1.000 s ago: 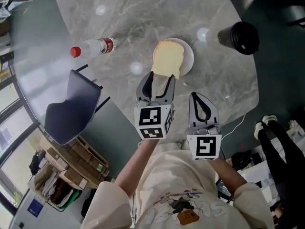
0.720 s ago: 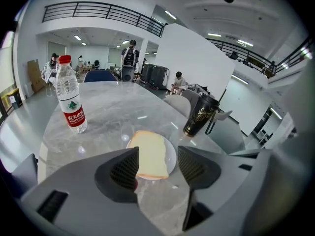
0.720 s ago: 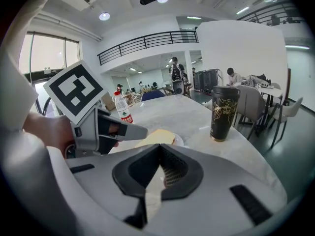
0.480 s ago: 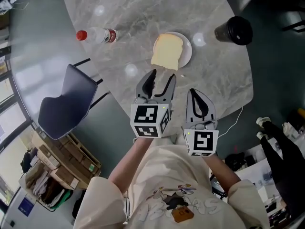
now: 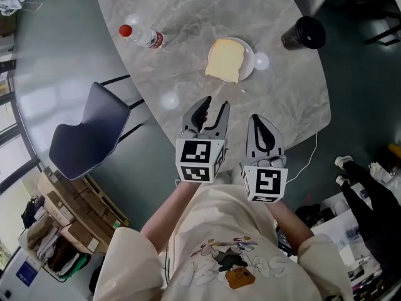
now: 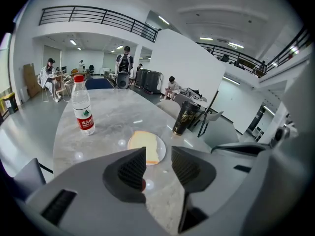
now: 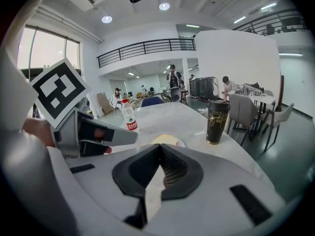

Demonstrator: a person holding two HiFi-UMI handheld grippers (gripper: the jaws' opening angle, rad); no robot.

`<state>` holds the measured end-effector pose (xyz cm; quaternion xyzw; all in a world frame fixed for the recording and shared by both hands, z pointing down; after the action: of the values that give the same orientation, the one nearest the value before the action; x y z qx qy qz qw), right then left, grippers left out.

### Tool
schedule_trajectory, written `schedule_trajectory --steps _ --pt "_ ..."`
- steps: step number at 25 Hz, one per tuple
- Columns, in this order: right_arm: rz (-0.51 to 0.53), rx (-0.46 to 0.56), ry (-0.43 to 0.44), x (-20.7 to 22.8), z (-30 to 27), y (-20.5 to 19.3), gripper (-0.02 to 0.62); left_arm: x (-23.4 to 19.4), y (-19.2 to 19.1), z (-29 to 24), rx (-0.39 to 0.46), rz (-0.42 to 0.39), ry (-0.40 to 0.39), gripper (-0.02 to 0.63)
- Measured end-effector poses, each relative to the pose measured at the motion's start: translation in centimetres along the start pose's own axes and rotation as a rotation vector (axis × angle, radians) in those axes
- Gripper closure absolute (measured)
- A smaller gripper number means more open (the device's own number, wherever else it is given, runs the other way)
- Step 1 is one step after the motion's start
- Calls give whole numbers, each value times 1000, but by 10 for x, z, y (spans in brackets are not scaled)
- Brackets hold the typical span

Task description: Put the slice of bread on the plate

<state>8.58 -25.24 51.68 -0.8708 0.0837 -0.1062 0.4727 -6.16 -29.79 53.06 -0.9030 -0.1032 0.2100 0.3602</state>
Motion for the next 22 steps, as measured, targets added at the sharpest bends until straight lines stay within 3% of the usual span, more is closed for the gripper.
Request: schedule_trajectory --steps 4,15,17,22 --pt "-11 11 -11 -9 16 1 591 5 -6 25 17 9 -18 494" --pt "15 58 -28 -49 69 -6 591 11 -32 95 58 -7 -60 497" --pt "23 63 -25 -58 80 -10 591 12 -36 109 75 -13 -60 537" --pt "39 92 -30 -90 113 -19 591 4 -52 159 123 -15 -63 538"
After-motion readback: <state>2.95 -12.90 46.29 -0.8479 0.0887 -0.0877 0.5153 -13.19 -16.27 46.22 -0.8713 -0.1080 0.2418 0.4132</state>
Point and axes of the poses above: the fingertips, and each gripper's own axes: z backward along the fingers, x to its right, y out of its top, the point moved 7 cm from there along z, backward along the fingers, and after that the axes turned 3 degrees about -y, right-handed, at the moved point
